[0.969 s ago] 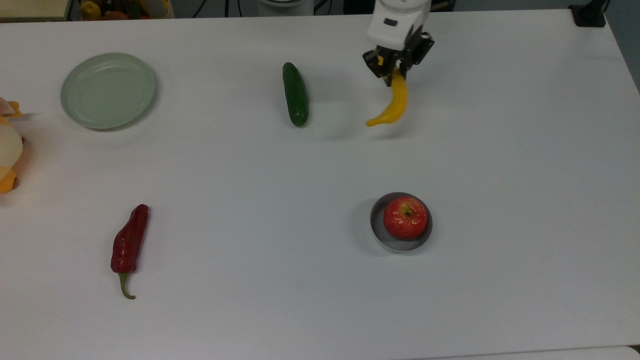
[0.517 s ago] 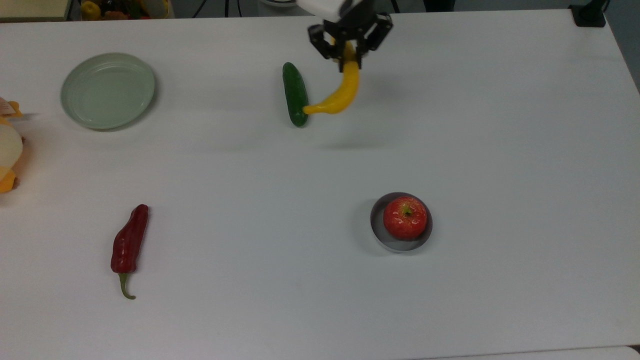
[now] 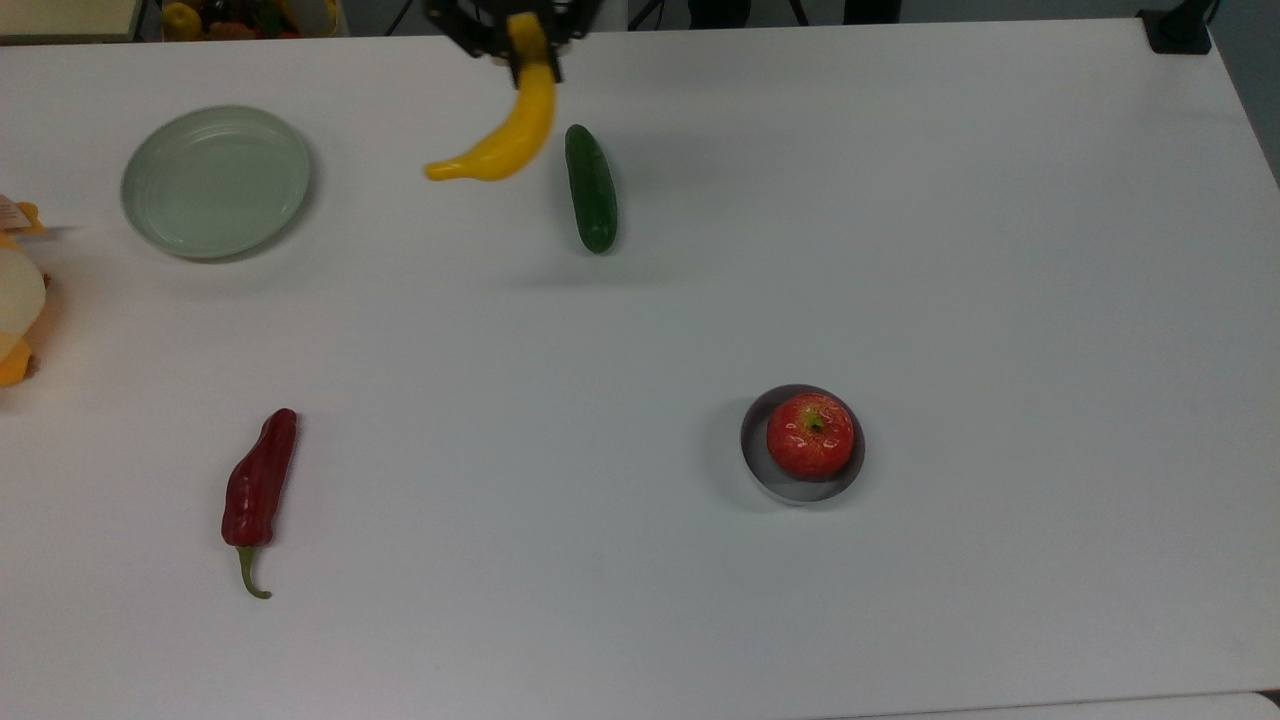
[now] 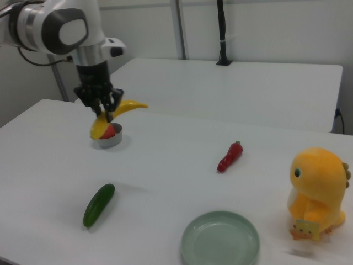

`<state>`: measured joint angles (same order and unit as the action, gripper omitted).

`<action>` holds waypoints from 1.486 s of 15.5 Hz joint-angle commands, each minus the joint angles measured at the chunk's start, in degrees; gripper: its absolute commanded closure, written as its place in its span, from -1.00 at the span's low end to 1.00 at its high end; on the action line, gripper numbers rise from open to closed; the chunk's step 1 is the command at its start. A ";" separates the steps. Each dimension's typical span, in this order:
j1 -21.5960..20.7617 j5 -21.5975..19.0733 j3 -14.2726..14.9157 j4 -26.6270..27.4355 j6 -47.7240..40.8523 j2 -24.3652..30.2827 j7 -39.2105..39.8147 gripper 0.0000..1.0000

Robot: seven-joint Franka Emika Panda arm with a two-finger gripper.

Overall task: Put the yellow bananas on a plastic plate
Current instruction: 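Carry the held banana past the cucumber to the pale green plate, then lower the banana onto the plate and open the gripper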

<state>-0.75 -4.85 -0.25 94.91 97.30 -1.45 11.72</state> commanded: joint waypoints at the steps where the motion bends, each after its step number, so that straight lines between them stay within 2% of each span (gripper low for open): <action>1: 0.66 -1.04 5.69 -0.25 -1.41 0.48 8.82 0.99; 7: 4.70 -0.69 12.46 3.79 -0.10 -0.92 24.38 0.97; 10: 5.58 -0.25 16.15 4.84 3.41 -4.08 29.31 0.97; 15: 9.09 0.01 18.79 12.04 15.70 -7.60 35.99 0.95; 18: 10.68 0.10 18.88 13.46 22.13 -11.11 36.97 0.94; 20: 11.03 0.19 20.20 13.81 24.24 -13.31 37.06 0.94; 23: 11.03 1.85 20.29 16.44 28.37 -14.72 37.06 0.92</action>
<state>10.75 -4.48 19.37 108.42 121.29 -15.66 47.88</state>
